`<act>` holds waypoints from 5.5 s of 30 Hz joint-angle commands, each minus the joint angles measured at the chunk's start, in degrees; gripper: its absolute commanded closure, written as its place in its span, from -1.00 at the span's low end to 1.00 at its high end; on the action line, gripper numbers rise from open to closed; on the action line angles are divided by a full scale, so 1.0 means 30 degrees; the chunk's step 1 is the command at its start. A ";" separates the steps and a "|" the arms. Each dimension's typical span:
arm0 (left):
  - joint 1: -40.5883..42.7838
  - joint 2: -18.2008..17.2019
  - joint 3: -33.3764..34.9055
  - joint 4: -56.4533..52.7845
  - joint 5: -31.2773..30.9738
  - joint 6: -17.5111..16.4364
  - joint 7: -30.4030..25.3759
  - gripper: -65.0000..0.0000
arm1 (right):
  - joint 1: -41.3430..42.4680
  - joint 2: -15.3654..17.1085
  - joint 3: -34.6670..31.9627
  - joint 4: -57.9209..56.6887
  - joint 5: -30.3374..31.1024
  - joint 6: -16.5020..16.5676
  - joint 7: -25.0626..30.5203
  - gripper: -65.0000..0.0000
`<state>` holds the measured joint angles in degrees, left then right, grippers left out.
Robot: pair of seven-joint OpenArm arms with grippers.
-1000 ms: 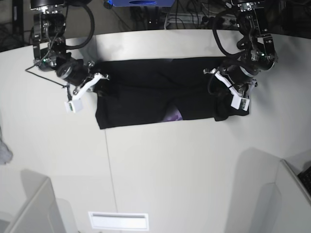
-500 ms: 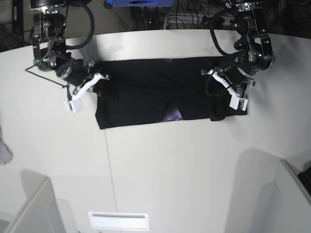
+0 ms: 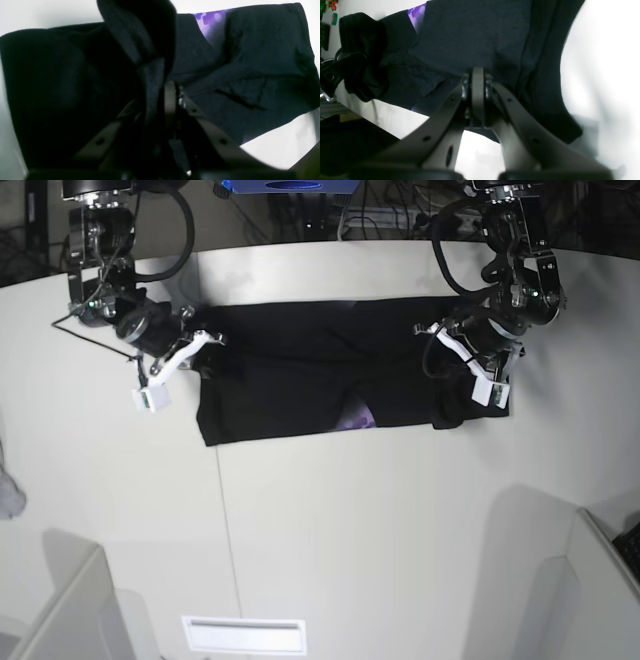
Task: Fold the T-shirt properly
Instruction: 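Grasp the strip end with the left gripper and fold it toward the right gripper, then release the left gripper and regrasp the folded end of the strip, then grasp the strip end with the right gripper and fold it over toward the left gripper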
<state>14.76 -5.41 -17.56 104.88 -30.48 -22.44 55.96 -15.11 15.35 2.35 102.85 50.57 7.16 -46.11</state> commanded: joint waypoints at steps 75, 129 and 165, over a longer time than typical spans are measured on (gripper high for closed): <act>0.2624 -0.2402 -0.7846 -0.2975 -0.0287 -0.0126 -0.4750 1.00 | 0.3500 -0.0825 -0.0212 -0.7396 0.0068 0.0207 -0.1730 -0.37; 0.0925 -0.1494 -0.1106 -0.2740 0.3288 -0.0038 -0.3402 1.00 | 0.3646 -0.5133 -0.2908 0.2098 -0.3244 0.0061 -0.5305 1.00; 0.1101 -0.0907 0.0184 -0.2770 0.3464 -0.0008 -0.3314 1.00 | 0.6020 -0.6979 -1.0468 -0.0451 -0.3302 -0.1346 -0.1261 1.00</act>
<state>17.91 -7.77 -17.06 96.16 -20.12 -22.39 44.56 1.76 -4.97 -29.06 100.68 39.53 2.76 -51.03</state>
